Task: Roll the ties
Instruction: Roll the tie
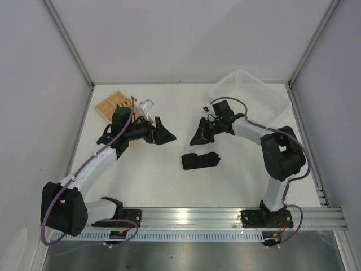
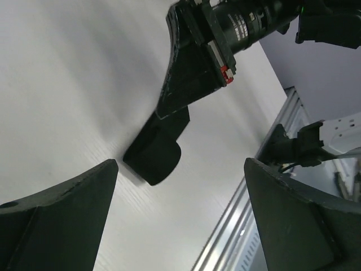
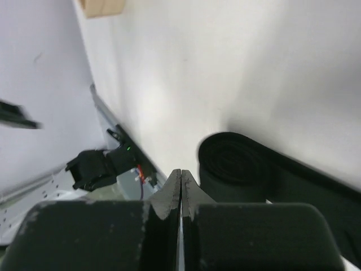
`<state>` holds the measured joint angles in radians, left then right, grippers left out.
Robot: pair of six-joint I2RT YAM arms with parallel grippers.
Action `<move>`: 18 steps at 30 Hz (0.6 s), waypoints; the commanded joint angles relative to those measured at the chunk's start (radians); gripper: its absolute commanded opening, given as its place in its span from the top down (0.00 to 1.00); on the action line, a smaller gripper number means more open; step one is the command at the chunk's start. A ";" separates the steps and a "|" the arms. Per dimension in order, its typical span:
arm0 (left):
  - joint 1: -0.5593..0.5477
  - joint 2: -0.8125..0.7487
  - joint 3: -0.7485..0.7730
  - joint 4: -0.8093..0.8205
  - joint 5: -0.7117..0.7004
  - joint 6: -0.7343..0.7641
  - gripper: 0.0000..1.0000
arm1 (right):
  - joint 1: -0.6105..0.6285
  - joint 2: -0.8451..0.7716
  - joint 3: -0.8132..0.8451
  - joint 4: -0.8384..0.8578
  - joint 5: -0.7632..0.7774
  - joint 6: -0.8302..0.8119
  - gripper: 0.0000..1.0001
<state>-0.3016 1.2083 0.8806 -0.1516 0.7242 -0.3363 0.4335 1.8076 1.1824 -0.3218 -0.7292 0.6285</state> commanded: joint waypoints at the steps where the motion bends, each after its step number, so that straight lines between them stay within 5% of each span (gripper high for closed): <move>1: 0.012 -0.029 -0.118 0.196 0.083 -0.256 0.00 | 0.060 0.099 0.071 0.082 -0.153 0.056 1.00; 6: 0.012 -0.047 -0.202 0.291 0.098 -0.357 0.00 | 0.093 0.139 0.046 0.162 -0.173 0.106 1.00; 18: 0.007 0.005 -0.249 0.238 0.007 -0.374 0.00 | 0.045 0.018 -0.145 0.268 -0.174 0.057 1.00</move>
<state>-0.2943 1.2011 0.6502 0.0483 0.7395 -0.6743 0.4961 1.8935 1.0557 -0.1207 -0.8806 0.7036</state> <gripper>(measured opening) 0.996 0.010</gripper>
